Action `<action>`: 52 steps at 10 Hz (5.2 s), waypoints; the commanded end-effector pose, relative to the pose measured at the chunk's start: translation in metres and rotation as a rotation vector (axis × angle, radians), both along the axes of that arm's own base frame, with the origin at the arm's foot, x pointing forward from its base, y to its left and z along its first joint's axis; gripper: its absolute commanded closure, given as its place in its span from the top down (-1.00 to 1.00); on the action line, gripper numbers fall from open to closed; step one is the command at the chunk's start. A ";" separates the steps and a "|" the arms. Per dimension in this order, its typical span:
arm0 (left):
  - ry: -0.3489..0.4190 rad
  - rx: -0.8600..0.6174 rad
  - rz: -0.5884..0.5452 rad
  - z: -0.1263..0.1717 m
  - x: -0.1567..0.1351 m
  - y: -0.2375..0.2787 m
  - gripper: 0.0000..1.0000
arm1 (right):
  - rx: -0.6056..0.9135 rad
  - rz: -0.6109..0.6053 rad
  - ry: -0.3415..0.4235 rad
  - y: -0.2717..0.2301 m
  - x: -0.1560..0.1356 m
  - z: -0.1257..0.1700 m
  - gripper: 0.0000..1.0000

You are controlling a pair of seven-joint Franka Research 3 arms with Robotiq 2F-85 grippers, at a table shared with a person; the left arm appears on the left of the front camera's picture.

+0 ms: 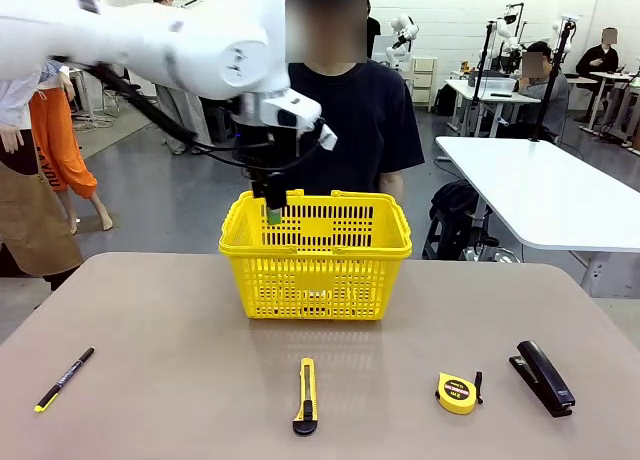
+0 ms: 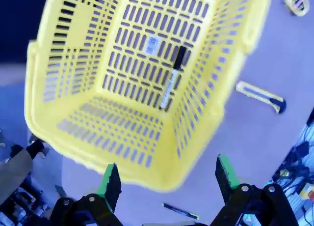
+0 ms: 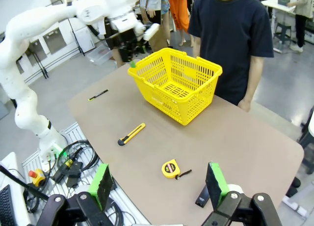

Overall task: Place the items the person wants into the basket.
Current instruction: Pick up the item the person points to and place it in the Market Basket.

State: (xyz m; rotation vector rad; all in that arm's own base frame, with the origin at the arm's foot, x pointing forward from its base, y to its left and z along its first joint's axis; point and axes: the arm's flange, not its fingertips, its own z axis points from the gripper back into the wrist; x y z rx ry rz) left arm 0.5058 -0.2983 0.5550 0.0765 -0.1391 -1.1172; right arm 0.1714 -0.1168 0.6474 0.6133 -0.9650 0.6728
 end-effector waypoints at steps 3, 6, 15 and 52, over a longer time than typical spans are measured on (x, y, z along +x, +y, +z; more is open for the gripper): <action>-0.081 -0.118 0.134 0.004 -0.092 0.104 1.00 | 0.003 0.002 0.000 0.001 0.001 -0.002 1.00; -0.079 -0.130 0.208 0.006 -0.099 0.135 1.00 | 0.003 0.002 0.000 0.001 0.001 -0.002 1.00; -0.068 -0.112 0.221 0.009 -0.100 0.143 1.00 | 0.003 0.002 0.000 0.001 0.001 -0.002 1.00; -0.222 -0.933 -0.068 0.097 -0.218 0.430 1.00 | 0.003 0.002 0.000 0.001 0.001 -0.002 1.00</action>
